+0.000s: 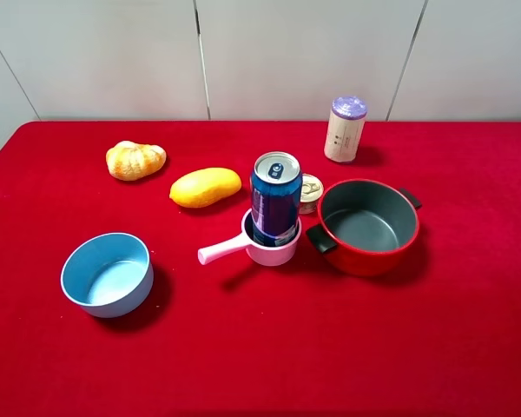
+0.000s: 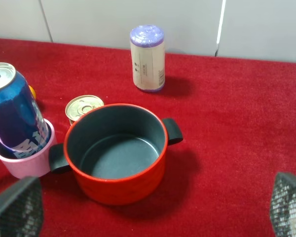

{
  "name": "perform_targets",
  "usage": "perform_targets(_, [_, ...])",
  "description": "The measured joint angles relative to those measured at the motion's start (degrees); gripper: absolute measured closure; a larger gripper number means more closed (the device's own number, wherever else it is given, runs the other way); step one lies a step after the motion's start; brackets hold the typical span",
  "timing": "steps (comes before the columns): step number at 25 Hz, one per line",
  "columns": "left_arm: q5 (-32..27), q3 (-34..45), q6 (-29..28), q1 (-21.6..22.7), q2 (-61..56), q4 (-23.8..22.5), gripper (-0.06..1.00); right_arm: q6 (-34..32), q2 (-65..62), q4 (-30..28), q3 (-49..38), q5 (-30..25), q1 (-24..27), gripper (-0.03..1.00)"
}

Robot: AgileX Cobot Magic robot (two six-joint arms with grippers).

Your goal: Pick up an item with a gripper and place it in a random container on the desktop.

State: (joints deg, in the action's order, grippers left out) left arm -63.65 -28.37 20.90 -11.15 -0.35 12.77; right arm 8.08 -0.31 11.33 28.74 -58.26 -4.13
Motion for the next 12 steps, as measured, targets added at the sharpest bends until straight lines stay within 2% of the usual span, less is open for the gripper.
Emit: perform_targets(12, [0.54, 0.34, 0.0, 0.0, 0.0, 0.21, -0.05, 0.0, 0.0, 0.0, 0.0, 0.0, 0.0, 0.27])
